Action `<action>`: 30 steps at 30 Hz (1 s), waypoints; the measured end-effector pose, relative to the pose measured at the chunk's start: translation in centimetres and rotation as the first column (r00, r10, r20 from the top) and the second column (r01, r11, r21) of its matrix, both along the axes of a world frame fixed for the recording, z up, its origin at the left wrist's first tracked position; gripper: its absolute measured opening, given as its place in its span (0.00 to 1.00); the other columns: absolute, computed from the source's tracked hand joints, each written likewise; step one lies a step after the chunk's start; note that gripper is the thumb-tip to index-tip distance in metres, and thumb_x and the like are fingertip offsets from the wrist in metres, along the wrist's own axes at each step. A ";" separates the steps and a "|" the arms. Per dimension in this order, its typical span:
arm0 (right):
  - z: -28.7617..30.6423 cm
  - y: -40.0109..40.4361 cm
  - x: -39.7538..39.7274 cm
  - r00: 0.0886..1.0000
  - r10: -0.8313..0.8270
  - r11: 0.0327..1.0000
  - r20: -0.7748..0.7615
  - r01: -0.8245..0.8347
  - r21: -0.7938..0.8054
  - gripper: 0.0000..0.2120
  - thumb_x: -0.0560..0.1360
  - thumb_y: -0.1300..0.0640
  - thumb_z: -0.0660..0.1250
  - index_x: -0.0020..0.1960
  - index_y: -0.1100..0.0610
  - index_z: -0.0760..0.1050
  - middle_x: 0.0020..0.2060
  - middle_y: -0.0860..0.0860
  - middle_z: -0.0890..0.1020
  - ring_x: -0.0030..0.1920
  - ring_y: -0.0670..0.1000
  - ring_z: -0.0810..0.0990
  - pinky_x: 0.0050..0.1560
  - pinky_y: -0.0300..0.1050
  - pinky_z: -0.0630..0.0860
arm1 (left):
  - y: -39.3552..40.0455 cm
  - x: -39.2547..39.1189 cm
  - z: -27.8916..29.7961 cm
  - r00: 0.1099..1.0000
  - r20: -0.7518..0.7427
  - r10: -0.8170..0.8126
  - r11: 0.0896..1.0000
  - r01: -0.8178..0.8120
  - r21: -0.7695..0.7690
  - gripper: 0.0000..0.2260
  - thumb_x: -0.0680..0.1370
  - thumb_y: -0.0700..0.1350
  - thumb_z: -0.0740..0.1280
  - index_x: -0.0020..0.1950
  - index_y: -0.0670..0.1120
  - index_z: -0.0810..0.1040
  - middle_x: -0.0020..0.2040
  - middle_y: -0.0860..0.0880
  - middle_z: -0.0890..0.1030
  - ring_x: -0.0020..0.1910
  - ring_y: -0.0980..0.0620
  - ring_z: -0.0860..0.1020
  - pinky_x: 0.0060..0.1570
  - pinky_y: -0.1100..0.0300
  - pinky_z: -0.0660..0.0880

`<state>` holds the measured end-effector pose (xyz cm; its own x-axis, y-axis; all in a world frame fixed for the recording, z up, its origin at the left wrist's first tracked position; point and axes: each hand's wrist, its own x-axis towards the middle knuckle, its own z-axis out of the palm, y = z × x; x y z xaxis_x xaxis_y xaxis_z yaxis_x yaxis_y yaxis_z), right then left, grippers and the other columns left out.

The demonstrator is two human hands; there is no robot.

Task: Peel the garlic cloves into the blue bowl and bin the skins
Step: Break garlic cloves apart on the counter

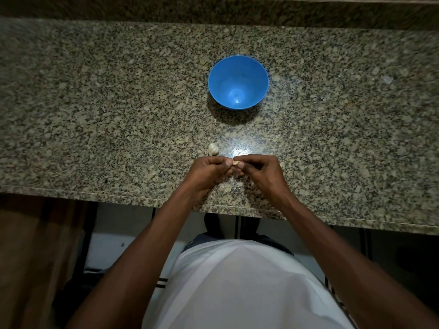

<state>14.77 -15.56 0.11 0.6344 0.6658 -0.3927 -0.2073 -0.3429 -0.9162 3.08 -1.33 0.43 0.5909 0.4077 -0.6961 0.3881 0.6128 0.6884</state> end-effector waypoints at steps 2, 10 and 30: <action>0.0 -0.1 0.0 0.996 -0.001 1.000 -0.084 0.004 0.026 0.09 0.78 0.64 0.74 0.57 0.61 0.86 0.49 0.53 0.89 0.51 0.56 0.88 0.55 0.52 0.85 | -0.4 -0.1 -0.2 1.000 -0.002 -0.004 0.999 0.004 0.045 0.07 0.80 0.36 0.72 0.56 0.35 0.84 0.48 0.41 0.87 0.45 0.52 0.86 0.49 0.63 0.83; 0.1 -0.2 -0.7 0.879 -0.090 0.992 -0.468 0.120 0.035 0.14 0.78 0.66 0.73 0.63 0.62 0.82 0.51 0.59 0.88 0.51 0.54 0.87 0.56 0.49 0.85 | -1.3 -0.7 -0.7 0.993 -0.036 -0.114 0.913 0.119 0.390 0.07 0.81 0.44 0.72 0.55 0.42 0.84 0.50 0.45 0.88 0.51 0.48 0.87 0.55 0.51 0.83; 0.5 0.2 -1.1 0.930 -0.071 0.993 -0.361 0.101 0.067 0.12 0.80 0.65 0.72 0.63 0.64 0.83 0.52 0.58 0.88 0.53 0.56 0.88 0.57 0.47 0.85 | -3.2 -0.5 -0.1 0.997 -0.071 -0.019 0.715 0.063 0.697 0.06 0.82 0.45 0.71 0.54 0.43 0.81 0.48 0.50 0.86 0.47 0.56 0.85 0.48 0.59 0.84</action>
<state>13.63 -15.39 0.57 0.5186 0.6551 -0.5495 -0.5514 -0.2349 -0.8005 2.57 -4.54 0.29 0.5890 0.7669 -0.2547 0.4514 -0.0508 0.8909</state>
